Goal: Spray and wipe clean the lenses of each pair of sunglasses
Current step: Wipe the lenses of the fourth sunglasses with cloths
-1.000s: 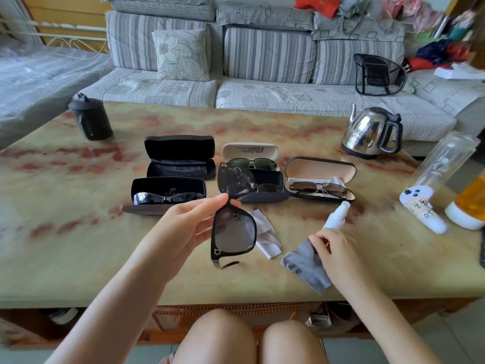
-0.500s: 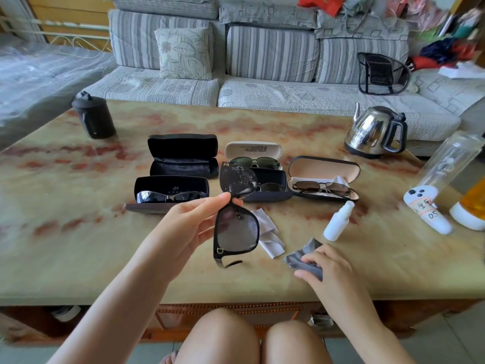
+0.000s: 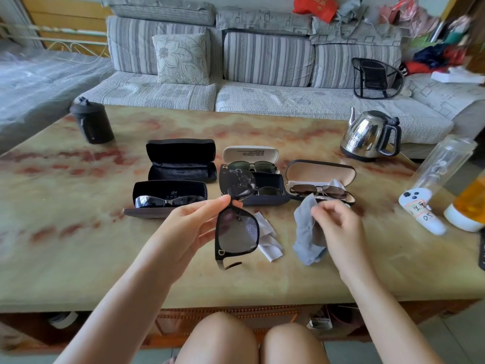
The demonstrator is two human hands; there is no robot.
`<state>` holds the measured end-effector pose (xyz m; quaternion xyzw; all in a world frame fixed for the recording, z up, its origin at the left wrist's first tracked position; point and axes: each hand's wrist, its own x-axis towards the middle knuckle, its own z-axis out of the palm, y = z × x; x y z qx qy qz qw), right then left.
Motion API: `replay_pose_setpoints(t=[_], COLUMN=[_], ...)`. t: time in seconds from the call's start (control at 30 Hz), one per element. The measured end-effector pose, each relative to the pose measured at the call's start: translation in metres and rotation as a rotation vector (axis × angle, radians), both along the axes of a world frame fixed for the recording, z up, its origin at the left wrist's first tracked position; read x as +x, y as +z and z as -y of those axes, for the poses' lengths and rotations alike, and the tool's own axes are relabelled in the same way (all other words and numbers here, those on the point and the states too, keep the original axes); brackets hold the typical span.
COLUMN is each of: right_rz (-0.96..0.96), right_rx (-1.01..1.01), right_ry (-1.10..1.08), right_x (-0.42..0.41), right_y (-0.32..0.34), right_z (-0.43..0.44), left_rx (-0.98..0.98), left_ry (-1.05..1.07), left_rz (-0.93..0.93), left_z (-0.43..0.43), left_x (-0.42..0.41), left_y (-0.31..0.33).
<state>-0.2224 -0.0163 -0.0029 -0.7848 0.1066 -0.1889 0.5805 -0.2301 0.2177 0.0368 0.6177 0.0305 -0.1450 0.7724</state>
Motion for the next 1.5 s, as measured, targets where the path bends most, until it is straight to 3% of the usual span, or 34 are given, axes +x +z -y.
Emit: replay_pose_setpoints(t=[0.23,0.43,0.6,0.9,0.97,1.07,1.3,1.5], right_rz=[-0.178,-0.149,-0.078,0.066,0.093,0.055,-0.259,-0.293], right_rx=[0.447,0.592,0.451,-0.017,-0.011,0.199,0.254,0.350], right_ry=[0.151,0.442,0.589,0.554,0.487,0.391,0.546,0.565], right_x=[-0.008,-0.035,-0.051,-0.048,-0.047,-0.046,-0.031,-0.029], right_y=[0.035,0.056,0.057,0.038,0.034,0.031,0.034,0.028], right_z=[-0.016,-0.044,-0.066,-0.081,-0.081,-0.076,-0.065,-0.069], left_rx=[-0.028,-0.040,-0.106,-0.260,-0.286,-0.268,-0.163,-0.108], left_ry=[0.014,0.060,0.084,0.108,0.135,0.131,0.125,0.154], left_rz=[0.031,0.017,-0.005,0.055,0.082,0.129,0.216,0.233], left_z=[0.004,0.013,0.018,0.025,0.025,0.024,0.025,0.029], left_x=[-0.004,-0.011,-0.018,-0.021,-0.021,-0.021,-0.025,-0.029], left_y=[-0.001,-0.006,-0.008,-0.009,-0.011,-0.011,-0.014,-0.023])
